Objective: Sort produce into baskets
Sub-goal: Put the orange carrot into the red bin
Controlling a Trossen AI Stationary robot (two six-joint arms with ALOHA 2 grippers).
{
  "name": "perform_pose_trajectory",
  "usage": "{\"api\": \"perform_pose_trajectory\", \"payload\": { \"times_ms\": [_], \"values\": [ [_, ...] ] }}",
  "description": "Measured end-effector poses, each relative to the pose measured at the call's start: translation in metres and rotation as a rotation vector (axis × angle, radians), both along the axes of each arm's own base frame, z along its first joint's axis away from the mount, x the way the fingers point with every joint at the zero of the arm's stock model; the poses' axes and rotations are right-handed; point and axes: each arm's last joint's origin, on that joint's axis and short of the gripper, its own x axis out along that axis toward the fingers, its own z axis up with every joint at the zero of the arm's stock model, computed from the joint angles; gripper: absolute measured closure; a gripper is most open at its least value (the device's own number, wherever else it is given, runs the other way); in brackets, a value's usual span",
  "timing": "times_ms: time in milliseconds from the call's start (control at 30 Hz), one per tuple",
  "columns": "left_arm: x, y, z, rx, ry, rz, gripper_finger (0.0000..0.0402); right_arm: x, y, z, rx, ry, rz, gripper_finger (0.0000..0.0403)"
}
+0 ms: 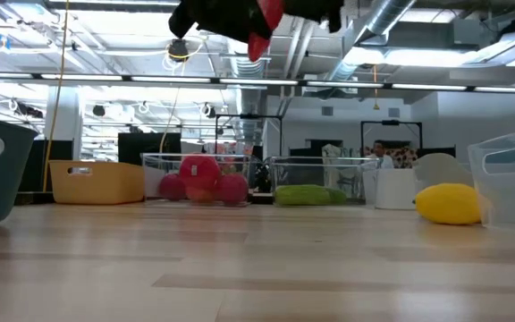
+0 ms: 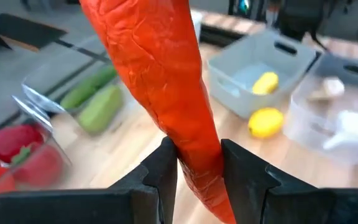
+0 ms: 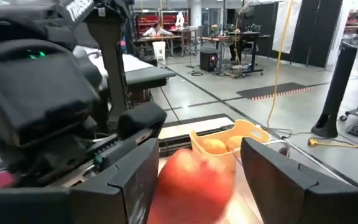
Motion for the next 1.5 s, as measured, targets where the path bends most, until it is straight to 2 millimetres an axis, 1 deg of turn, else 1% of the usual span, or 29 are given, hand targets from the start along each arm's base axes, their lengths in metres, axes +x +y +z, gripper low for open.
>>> {"api": "perform_pose_trajectory", "payload": {
  "times_ms": [167,300,367,467,567,633,767,933,1100,1200,1333,1500],
  "values": [
    [-0.004,-0.001,-0.003,-0.052,0.064,-0.065,0.0302,-0.020,0.003,0.013,0.000,0.044,0.010,0.0148],
    [-0.013,-0.006,-0.003,-0.185,0.160,-0.234,0.0302,-0.036,0.007,0.018,-0.009,0.108,0.034,0.0148],
    [-0.020,-0.011,-0.001,-0.302,0.218,-0.355,0.0302,-0.043,0.010,0.019,-0.015,0.144,0.049,0.0148],
    [-0.033,-0.021,0.000,-0.558,0.323,-0.512,0.0301,-0.050,0.016,0.017,-0.024,0.202,0.072,0.0148],
    [-0.047,-0.037,0.000,-0.826,0.437,-0.584,0.0301,-0.053,0.021,0.013,0.004,0.241,0.086,0.0148],
    [-0.055,-0.050,-0.001,-0.933,0.510,-0.594,0.0301,-0.054,0.023,0.010,0.020,0.265,0.093,0.0148],
    [-0.073,-0.077,-0.004,-1.026,0.627,-0.563,0.0301,-0.053,0.028,0.005,0.029,0.299,0.102,0.0148],
    [-0.095,-0.106,-0.006,-1.124,0.730,-0.436,0.0301,-0.050,0.030,0.000,0.025,0.324,0.109,0.0148],
    [-0.120,-0.131,-0.008,-1.181,0.816,-0.323,0.0301,-0.047,0.032,-0.004,0.026,0.342,0.130,0.0148],
    [-0.134,-0.139,-0.010,-1.182,0.873,-0.235,0.0301,-0.047,0.035,-0.005,0.024,0.344,0.140,0.0148],
    [-0.150,-0.144,-0.013,-1.163,0.945,-0.113,0.0301,-0.048,0.040,-0.005,0.021,0.346,0.159,0.0148],
    [-0.162,-0.149,-0.014,-1.157,0.985,-0.015,0.0301,-0.050,0.046,-0.005,0.017,0.347,0.179,0.0148]
  ]
}}
